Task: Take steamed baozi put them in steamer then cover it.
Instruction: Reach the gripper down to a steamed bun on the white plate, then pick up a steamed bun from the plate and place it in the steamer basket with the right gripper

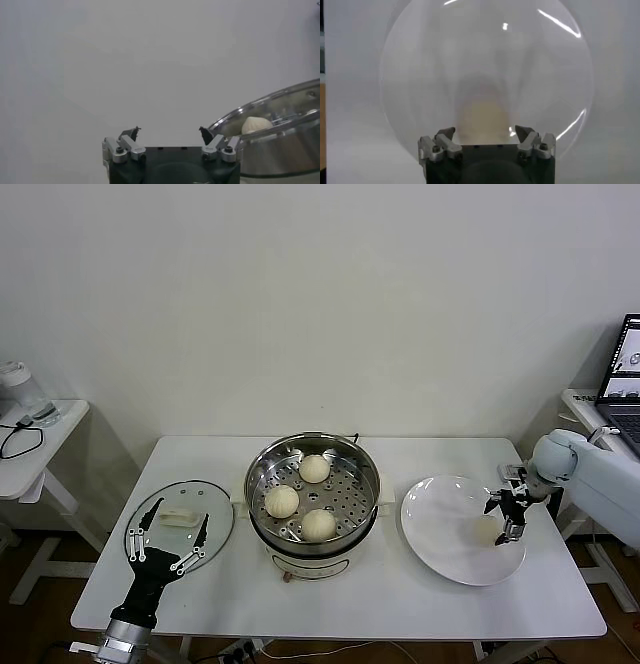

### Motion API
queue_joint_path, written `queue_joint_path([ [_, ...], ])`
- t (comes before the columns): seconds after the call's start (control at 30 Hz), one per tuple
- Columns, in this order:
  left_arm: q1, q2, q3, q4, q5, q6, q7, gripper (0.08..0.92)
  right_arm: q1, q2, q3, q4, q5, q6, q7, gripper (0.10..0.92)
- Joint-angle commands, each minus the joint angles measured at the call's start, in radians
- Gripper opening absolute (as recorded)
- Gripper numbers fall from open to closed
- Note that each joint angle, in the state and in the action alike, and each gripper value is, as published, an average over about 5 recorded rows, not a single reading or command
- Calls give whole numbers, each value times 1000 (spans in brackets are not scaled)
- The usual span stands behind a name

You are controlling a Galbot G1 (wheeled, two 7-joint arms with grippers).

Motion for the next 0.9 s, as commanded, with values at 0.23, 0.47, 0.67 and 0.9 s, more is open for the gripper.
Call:
queue_joint_path([
  [0.23,-1,0,-3,-3,-1,1,0,823,8,15,19,-13,-9,3,-10,699],
  [0.47,-4,4,1,-7,-1,3,0,823,262,28,-65,53,34,11,-148,673],
  [0.67,-9,9,9,-6,-1,3,-1,823,589,131,-284,158,219,-6,-225,680],
  [0.9,-10,14,15,-9,0,4,-1,823,771,300,-442,308,452,-86,-196,687],
])
